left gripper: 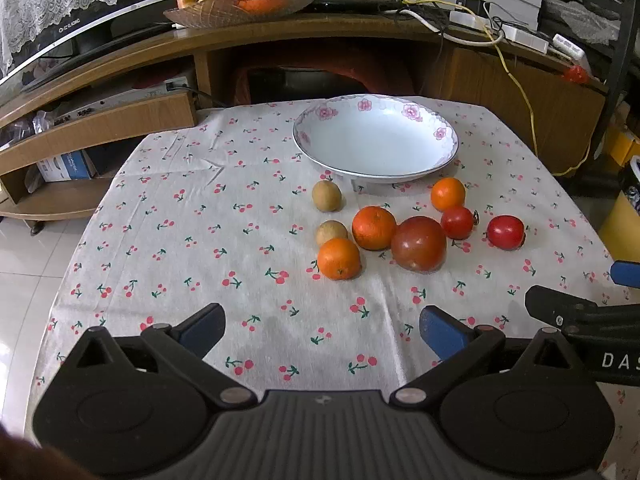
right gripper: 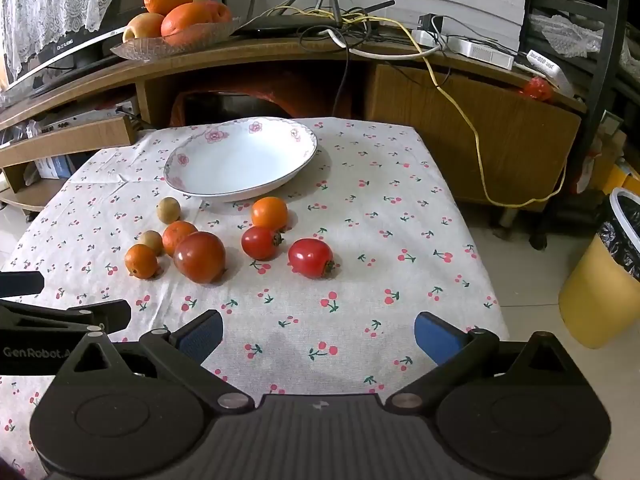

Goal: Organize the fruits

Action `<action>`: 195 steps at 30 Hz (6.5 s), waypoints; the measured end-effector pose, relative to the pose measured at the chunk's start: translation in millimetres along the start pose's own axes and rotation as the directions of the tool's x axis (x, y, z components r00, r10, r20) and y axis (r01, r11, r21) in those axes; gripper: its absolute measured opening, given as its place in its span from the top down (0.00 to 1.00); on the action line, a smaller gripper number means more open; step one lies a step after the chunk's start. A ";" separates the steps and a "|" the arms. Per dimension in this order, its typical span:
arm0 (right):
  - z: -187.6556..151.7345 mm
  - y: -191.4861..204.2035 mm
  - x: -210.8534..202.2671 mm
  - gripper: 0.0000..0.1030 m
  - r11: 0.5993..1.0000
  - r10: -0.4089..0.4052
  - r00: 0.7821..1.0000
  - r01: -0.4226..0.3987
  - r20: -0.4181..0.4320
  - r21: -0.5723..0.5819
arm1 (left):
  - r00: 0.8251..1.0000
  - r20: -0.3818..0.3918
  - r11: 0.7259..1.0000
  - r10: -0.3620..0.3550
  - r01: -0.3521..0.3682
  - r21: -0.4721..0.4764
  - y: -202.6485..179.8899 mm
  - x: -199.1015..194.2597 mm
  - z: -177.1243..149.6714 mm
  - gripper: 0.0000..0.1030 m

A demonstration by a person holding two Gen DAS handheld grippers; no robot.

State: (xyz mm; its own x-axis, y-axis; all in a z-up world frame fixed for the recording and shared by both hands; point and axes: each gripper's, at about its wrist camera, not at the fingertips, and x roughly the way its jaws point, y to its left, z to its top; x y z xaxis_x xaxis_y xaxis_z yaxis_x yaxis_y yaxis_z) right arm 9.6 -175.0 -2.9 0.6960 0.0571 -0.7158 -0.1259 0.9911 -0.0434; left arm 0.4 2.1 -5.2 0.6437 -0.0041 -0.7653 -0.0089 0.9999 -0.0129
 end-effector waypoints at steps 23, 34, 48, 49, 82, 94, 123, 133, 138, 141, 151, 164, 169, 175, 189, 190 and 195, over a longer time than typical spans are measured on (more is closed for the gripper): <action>-0.1 1.8 0.8 0.04 1.000 0.001 1.000 -0.001 -0.006 -0.004 | 1.000 0.003 1.000 0.015 -0.015 0.025 -3.6 1.4 -1.4 0.00; -0.5 3.0 1.9 0.04 1.000 0.004 1.000 -0.004 -0.009 -0.007 | 1.000 0.008 0.999 0.019 -0.020 0.034 -5.4 2.3 -1.4 0.00; -0.3 5.0 5.8 0.05 1.000 0.013 1.000 -0.013 -0.025 -0.009 | 1.000 0.004 0.999 0.014 -0.015 0.046 -5.1 6.0 -2.5 0.00; -0.5 5.0 6.2 0.06 1.000 0.014 1.000 -0.014 -0.027 -0.009 | 1.000 0.005 0.999 0.015 -0.015 0.048 -5.5 6.5 -2.3 0.00; 11.9 5.7 26.0 0.10 0.998 0.050 0.996 -0.052 -0.069 -0.021 | 0.999 0.012 0.994 -0.047 0.046 0.097 -5.2 27.1 11.4 0.07; 34.5 30.6 40.2 0.10 0.956 0.235 0.970 -0.241 -0.059 -0.166 | 1.000 -0.002 0.989 -0.023 0.023 0.147 14.4 33.1 15.4 0.11; 60.3 58.2 69.3 0.28 0.846 0.346 0.926 -0.377 -0.149 -0.378 | 0.991 -0.035 0.962 -0.126 0.131 0.238 8.0 61.0 20.4 0.20; 64.5 56.4 69.5 0.35 0.812 0.387 0.905 -0.426 -0.178 -0.399 | 0.962 -0.043 0.925 -0.269 0.271 0.265 11.1 67.6 28.1 0.49; 66.1 49.1 57.8 0.39 0.810 0.392 0.904 -0.426 -0.170 -0.402 | 0.960 -0.036 0.925 -0.278 0.278 0.260 14.0 64.8 25.7 0.60; 62.1 41.5 53.8 0.39 0.811 0.408 0.893 -0.449 -0.188 -0.374 | 0.958 -0.028 0.924 -0.285 0.283 0.258 12.3 64.7 25.8 0.65; 52.7 40.5 68.1 0.43 0.830 0.415 0.883 -0.466 -0.220 -0.307 | 0.958 -0.021 0.923 -0.287 0.282 0.263 9.6 66.5 28.1 0.66; 50.7 51.0 86.1 0.59 0.856 0.394 0.899 -0.435 -0.190 -0.279 | 0.961 -0.009 0.926 -0.277 0.270 0.266 19.3 61.2 18.1 0.66; 50.0 53.6 82.7 0.60 0.867 0.372 0.907 -0.415 -0.196 -0.275 | 0.966 -0.014 0.935 -0.257 0.252 0.248 16.2 57.6 17.3 0.66; 47.2 48.1 73.8 0.60 0.878 0.357 0.911 -0.403 -0.208 -0.257 | 0.971 -0.041 0.946 -0.234 0.237 0.219 13.3 53.2 19.5 0.67; 98.3 29.3 71.4 0.60 0.922 0.330 0.939 -0.343 -0.099 -0.178 | 0.976 0.018 0.965 -0.215 0.210 0.158 7.3 54.5 86.8 0.68; 104.1 29.2 76.9 0.60 0.926 0.318 0.943 -0.330 -0.095 -0.182 | 0.978 0.021 0.967 -0.209 0.203 0.155 6.5 59.4 91.5 0.68; 119.9 23.8 101.9 0.60 0.937 0.289 0.953 -0.300 -0.088 -0.180 | 0.981 0.015 0.970 -0.193 0.189 0.154 1.8 86.6 111.8 0.68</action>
State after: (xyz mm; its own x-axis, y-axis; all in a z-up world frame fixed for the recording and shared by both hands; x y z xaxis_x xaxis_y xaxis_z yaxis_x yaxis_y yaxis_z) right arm 162.3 -131.2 6.6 0.5652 0.3299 -0.7561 -0.4537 0.8898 0.0490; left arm 141.7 5.2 0.5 0.6448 -0.1969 -0.7386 0.2306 0.9713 -0.0577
